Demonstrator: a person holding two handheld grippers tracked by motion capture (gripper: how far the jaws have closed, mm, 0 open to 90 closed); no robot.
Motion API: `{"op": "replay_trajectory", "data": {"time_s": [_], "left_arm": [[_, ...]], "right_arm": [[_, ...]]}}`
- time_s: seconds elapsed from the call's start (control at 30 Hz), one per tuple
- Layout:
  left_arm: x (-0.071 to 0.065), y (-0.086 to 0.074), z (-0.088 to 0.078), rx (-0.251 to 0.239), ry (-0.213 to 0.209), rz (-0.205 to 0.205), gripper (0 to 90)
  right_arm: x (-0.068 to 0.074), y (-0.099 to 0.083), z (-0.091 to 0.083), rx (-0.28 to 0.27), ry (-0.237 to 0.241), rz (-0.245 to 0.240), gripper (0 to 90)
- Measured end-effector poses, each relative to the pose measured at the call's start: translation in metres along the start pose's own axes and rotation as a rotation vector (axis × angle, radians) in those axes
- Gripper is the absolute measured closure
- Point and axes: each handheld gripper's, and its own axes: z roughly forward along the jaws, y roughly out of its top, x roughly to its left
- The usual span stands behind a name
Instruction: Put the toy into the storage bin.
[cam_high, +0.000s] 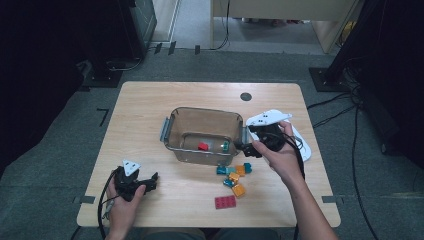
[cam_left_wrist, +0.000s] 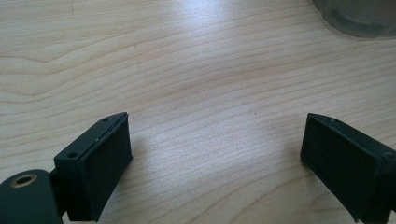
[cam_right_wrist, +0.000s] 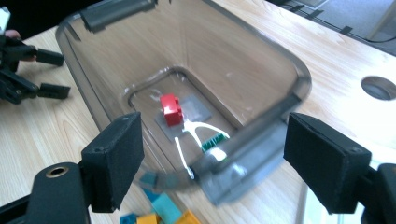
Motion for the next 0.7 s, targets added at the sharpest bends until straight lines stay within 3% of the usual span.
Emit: {"op": "replay_trajectory", "data": {"time_s": [0.27,0.7], "left_arm": [[0.0,0.0,0.0,0.0,-0.001,-0.001,8.3],[0.0,0.0,0.0,0.002,-0.001,0.001,8.3]], "right_arm": [[0.0,-0.029,-0.011,-0.012,-0.02,0.022,20.6],[0.0,-0.073,-0.005,0.001,-0.031,0.076,23.6]]}}
